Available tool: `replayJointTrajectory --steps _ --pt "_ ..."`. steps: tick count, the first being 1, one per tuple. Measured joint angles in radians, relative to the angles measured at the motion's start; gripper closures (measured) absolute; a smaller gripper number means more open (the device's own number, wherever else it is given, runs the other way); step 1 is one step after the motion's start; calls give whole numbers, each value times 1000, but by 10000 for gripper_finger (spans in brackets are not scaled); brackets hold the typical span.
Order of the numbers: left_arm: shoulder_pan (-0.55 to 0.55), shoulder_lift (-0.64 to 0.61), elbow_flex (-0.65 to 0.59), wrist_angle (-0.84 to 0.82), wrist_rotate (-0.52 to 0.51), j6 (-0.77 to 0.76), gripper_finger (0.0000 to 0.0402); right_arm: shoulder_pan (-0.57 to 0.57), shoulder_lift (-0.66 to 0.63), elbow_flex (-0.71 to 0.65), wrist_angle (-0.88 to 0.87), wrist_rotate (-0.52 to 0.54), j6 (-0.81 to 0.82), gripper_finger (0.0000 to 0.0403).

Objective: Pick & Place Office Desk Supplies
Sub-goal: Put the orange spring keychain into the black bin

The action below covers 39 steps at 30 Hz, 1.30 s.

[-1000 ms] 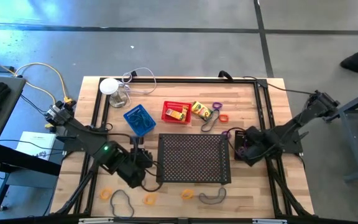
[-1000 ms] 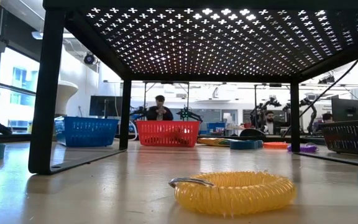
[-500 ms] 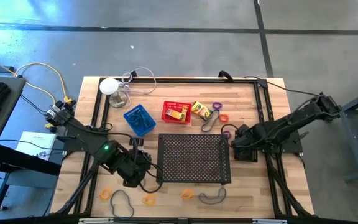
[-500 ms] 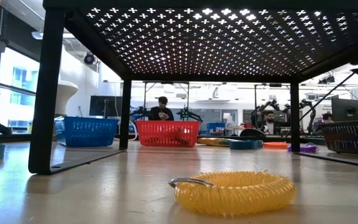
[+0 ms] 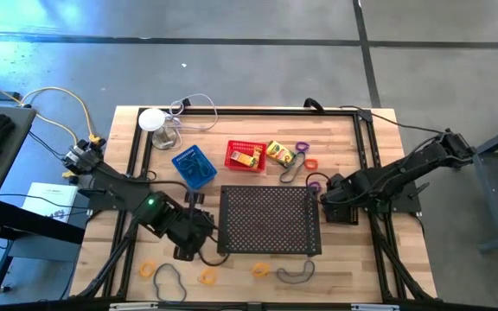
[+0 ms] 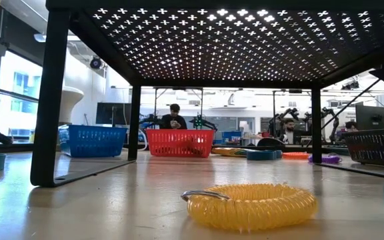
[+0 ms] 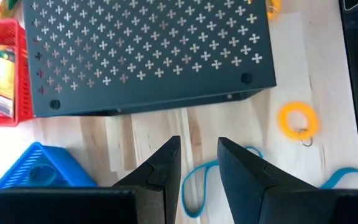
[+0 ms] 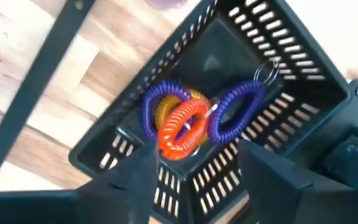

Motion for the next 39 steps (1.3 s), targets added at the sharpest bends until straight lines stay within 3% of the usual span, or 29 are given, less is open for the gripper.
replayJointTrajectory --steps 7,14,21,24,28,34,39 --pt "-7 0 0 -19 33 -46 303 0 -1 0 0 -21 -6 170" --pt "-73 0 0 -25 67 -254 303 -42 -27 25 -48 -101 -126 175" --pt "-159 0 0 13 44 -340 303 -130 -87 201 -216 77 -182 175" --pt "-173 0 0 16 36 -333 303 -234 -111 282 -227 125 -299 175" --pt "-168 0 0 17 20 -312 303 -463 -119 344 -200 126 -447 176" --pt "-139 0 0 21 20 -291 303 -833 -51 313 -85 0 -699 176" --pt "-125 0 0 20 20 -290 303 -953 30 266 91 -101 -774 174"
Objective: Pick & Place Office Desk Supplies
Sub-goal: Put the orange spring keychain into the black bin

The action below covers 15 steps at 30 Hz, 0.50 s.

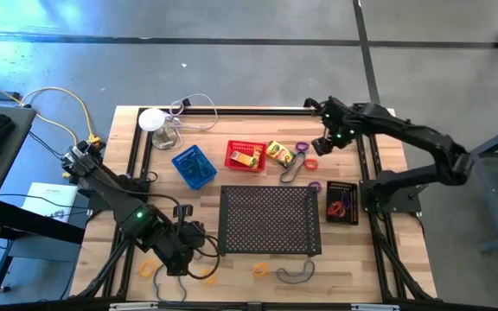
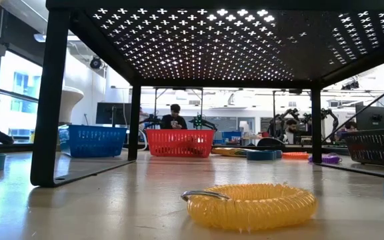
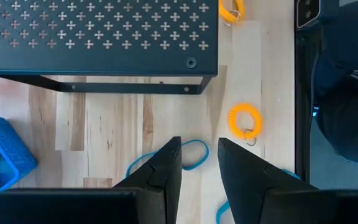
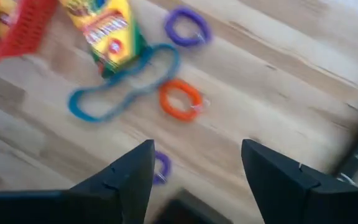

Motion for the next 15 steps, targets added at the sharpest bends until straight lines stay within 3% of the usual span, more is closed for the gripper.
replayJointTrajectory --steps 3,8,15 --pt "-3 0 0 0 0 0 303 1 49 -17 77 -2 -40 174" --pt "-19 0 0 0 0 -3 303 24 158 -17 129 82 -66 174" --pt "-24 0 0 0 -4 -21 303 24 325 -17 171 79 -63 174"
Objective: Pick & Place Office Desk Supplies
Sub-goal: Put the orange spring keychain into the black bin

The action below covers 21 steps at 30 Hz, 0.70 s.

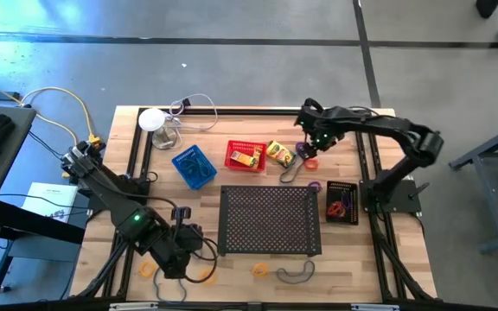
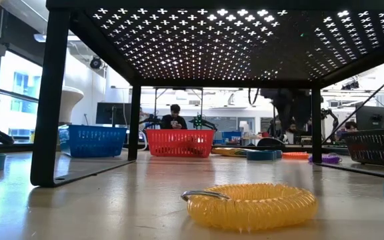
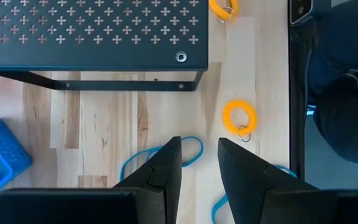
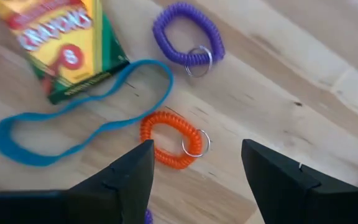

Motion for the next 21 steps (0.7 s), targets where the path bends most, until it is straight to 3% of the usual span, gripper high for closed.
replayJointTrajectory --steps 7,21 --pt "0 0 0 0 0 -5 303 9 102 -1 41 4 -1 174" --pt "0 0 0 0 -2 -7 303 44 122 -101 117 7 3 174"
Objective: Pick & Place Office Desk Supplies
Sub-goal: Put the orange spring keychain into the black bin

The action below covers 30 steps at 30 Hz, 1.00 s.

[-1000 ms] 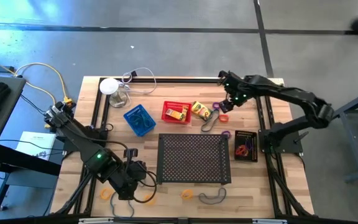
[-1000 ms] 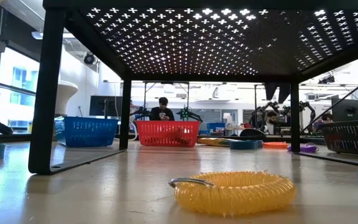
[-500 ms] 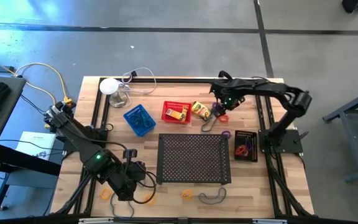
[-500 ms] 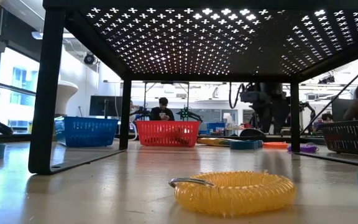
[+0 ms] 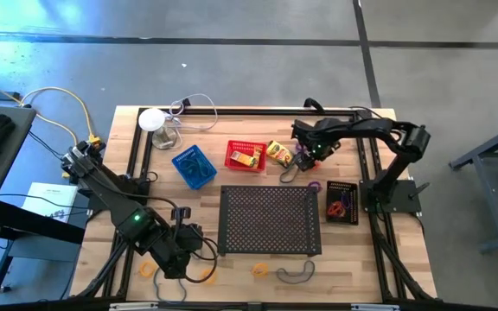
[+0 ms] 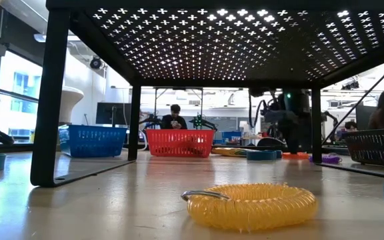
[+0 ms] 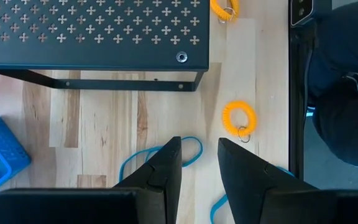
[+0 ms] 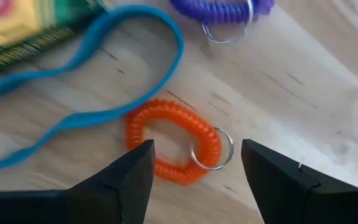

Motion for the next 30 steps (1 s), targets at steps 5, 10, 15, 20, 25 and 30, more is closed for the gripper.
replayJointTrajectory --steps 5,10,15,20,25,30 --pt "0 0 0 2 -7 0 303 0 -4 -49 75 -6 -4 174" --pt "0 0 0 18 -21 0 303 0 -6 -82 127 -7 -7 176" --pt "0 0 0 28 -21 -5 303 0 -6 -94 135 -7 -25 212" --pt "0 0 0 37 -21 -7 303 0 -6 -95 138 -8 -24 287" --pt "0 0 0 41 -21 -8 303 -1 -7 -96 131 12 -27 382" --pt "0 0 0 41 -20 -22 303 21 -76 -107 108 54 -26 396"
